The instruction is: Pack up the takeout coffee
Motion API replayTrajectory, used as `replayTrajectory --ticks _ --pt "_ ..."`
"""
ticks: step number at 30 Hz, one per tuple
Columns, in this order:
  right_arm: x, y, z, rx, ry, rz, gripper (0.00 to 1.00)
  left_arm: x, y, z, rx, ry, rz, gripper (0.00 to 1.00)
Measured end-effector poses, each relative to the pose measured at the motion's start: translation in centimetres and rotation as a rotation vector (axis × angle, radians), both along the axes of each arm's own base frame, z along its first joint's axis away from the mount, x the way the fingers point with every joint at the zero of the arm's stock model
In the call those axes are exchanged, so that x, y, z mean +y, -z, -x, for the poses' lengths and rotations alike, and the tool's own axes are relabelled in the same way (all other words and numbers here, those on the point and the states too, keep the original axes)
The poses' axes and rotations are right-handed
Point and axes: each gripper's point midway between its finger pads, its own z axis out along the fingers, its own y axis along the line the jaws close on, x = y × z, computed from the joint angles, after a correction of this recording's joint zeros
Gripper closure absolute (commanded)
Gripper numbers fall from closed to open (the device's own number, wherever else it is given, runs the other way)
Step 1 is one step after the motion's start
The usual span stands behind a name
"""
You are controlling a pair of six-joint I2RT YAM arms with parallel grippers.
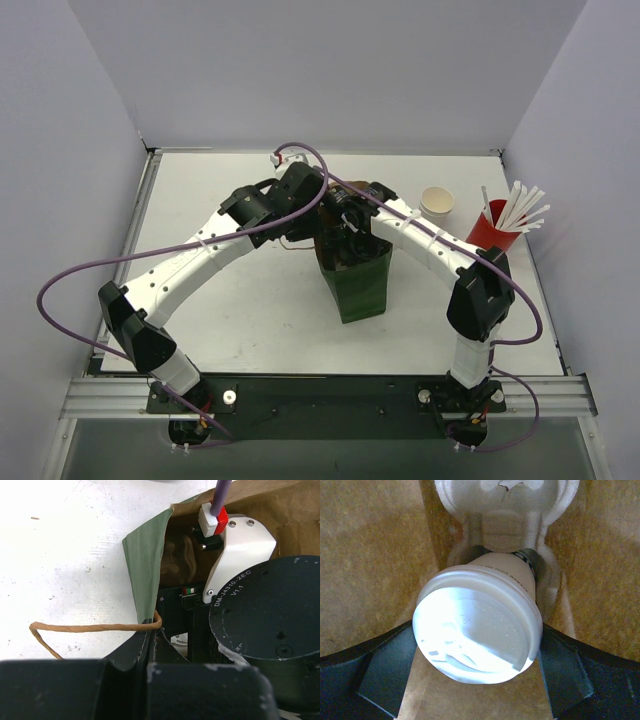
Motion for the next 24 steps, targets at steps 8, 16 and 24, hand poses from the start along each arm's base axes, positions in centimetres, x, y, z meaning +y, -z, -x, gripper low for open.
replayTrajectory --ticks 8,16,24 --pt "0.04 -0.59 -0.06 -0.004 0.002 -0.002 0.11 -0.02 -0.25 -0.08 -0.008 0.012 -0.007 1.00" --pt "-0.16 -0.84 -0.02 -0.005 0.008 0.007 0.11 -0.21 -0.40 -0.25 -0.012 0.018 -0.009 1.00" --pt "-0.34 -0.84 0.09 -0.003 0.007 0.018 0.11 -0.20 -0.30 -0.17 -0.010 0.022 -0.015 1.00"
